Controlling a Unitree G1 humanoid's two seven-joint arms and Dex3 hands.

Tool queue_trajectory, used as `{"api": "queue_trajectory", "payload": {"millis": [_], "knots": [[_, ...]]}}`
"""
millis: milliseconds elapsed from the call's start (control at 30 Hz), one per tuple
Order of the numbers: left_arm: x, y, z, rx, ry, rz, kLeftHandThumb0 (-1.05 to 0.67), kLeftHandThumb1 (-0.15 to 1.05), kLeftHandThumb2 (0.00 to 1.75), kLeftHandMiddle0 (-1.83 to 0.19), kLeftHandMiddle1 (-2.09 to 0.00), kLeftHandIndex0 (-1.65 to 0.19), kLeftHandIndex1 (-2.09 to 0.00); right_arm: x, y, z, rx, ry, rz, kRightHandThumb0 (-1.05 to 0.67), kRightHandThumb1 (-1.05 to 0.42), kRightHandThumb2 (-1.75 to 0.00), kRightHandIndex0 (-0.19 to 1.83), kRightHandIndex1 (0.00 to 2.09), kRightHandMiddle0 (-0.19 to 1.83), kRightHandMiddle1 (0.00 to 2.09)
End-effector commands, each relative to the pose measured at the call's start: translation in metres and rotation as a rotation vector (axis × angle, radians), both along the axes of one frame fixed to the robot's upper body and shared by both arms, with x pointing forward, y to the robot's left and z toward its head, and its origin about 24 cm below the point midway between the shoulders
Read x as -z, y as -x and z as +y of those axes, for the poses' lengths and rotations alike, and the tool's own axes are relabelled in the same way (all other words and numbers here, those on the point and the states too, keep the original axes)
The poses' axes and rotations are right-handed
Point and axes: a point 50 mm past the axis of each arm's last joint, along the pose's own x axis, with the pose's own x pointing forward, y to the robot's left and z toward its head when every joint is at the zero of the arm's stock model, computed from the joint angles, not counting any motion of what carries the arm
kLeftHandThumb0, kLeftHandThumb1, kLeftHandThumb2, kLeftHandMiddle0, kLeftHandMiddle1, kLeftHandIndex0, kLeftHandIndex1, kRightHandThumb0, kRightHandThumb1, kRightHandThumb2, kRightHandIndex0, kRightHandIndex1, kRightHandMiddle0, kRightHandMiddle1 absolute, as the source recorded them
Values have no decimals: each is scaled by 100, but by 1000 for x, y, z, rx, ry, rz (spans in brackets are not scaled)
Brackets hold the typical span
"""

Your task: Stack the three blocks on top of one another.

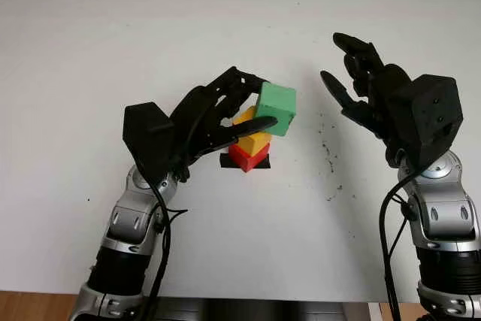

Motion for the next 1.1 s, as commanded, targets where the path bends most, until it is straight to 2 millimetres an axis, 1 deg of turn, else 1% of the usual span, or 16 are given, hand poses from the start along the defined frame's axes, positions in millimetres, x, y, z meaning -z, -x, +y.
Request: {"api": "queue_trajectory", "payload": {"millis": [0,133,500,767,1067], "knots": [[1,1,-1,1,-10,-9,-52,99,6,-14,-5,-42,-151,-2,3,2,-3,-4,-16,-60,-105,-37,2,5,0,48],[0,1,0,-22,-8,-15,-50,97,5,-16,-6,-43,-151,-2,3,2,1,-4,-6,-59,-105,-37,2,5,0,48],[-2,1,1,-49,-6,-38,-48,100,6,-18,-6,-41,-152,-1,1,2,-4,1,-3,-59,-105,-36,3,6,2,47],[-3,1,2,-49,39,-21,-50,101,6,-18,-6,-39,-150,0,0,1,-10,-3,-4,-59,-105,-35,4,6,3,46],[-6,3,7,-73,45,-39,-52,102,5,-19,-6,-39,-155,-1,-1,1,-24,12,-1,-59,-105,-36,4,6,2,46]]}}
